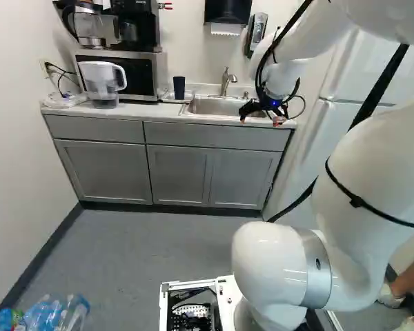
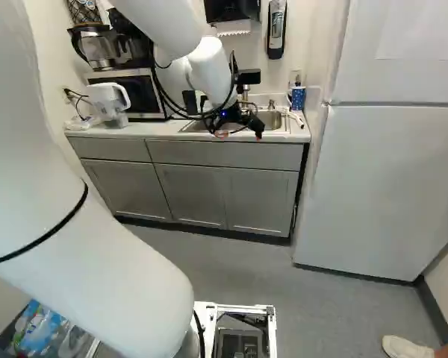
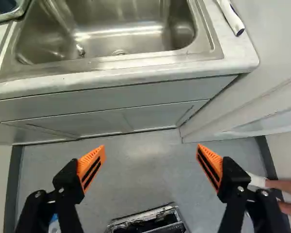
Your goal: Rinse the cup and place it in the tray
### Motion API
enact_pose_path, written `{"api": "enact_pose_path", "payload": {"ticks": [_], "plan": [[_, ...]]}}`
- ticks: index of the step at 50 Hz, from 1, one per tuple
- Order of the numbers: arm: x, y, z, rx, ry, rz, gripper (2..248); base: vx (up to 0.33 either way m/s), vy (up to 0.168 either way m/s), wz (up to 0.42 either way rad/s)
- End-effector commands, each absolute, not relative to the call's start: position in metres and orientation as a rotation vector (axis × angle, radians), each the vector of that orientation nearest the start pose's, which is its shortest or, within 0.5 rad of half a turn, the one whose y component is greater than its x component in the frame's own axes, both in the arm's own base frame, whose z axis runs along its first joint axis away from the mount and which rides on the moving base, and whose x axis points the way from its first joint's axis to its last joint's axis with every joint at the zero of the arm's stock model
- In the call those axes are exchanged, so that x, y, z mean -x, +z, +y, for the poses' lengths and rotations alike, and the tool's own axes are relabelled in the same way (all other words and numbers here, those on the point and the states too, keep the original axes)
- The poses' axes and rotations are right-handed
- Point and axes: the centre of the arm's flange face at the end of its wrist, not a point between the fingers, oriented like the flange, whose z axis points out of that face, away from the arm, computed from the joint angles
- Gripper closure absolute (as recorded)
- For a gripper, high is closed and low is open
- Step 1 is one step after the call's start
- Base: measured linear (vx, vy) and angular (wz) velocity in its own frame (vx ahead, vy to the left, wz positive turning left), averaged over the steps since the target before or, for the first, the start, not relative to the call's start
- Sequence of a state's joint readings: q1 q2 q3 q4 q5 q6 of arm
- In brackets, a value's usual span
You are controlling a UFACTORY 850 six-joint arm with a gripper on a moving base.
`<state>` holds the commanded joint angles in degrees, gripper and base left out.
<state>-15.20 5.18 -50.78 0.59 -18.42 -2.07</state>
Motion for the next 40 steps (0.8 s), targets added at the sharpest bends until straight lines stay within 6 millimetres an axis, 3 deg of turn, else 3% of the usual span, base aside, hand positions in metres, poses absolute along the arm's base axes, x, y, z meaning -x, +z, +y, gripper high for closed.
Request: {"api": "enact_pose_path", "payload": {"ticks": [40], "plan": [[-0.416,0.507,-0.083,2.959,-1.258,0.264,3,0.0,0.0,0.0]]}}
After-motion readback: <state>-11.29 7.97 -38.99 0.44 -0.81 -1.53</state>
